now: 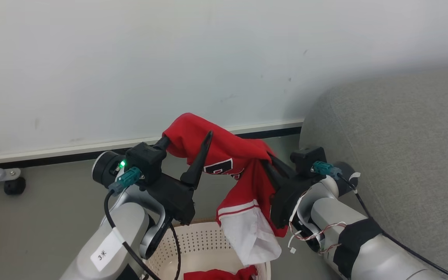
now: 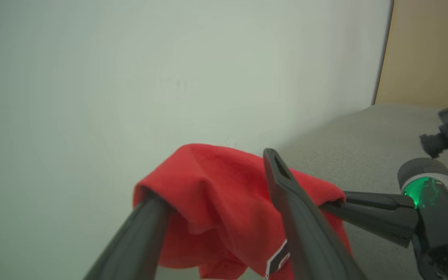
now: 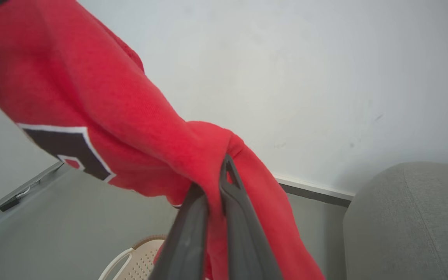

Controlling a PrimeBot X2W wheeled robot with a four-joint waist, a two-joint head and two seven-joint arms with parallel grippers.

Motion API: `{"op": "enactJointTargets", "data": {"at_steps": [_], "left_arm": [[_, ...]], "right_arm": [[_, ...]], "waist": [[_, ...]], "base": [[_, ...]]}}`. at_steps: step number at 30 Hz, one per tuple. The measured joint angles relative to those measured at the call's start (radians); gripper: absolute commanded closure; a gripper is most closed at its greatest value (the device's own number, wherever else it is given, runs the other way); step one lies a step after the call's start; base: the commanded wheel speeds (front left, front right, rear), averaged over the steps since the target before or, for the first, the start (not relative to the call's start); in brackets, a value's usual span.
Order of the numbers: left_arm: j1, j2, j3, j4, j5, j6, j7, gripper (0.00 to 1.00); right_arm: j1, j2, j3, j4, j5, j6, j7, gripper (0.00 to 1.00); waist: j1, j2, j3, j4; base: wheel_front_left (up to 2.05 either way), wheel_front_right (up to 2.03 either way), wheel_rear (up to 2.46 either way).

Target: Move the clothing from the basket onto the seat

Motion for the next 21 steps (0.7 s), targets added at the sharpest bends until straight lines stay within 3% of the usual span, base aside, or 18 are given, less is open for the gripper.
{"op": "enactJointTargets", "data": {"at_steps": [12, 21], "left_arm": [[0.088, 0.035, 0.012, 0.007, -0.012, -0.007, -0.02, 0.0], [0.162, 0.045, -0.002, -0.006, -0.012, -0.009, -0.031, 0.0]], "right_arm": [[0.007, -0.117, -0.097, -0.042, -0.027, -0.028, 0.0, 1.0], [0.091, -0.193, -0.143, -0.126, -0.07, -0.067, 0.0, 1.0]], "waist": [[0.0, 0.0, 0.006, -0.065], [-0.0001, 0.0, 0.006, -0.116]], "base": [[0.0, 0.0, 0.0], [0.0, 0.0, 0.0]]}}
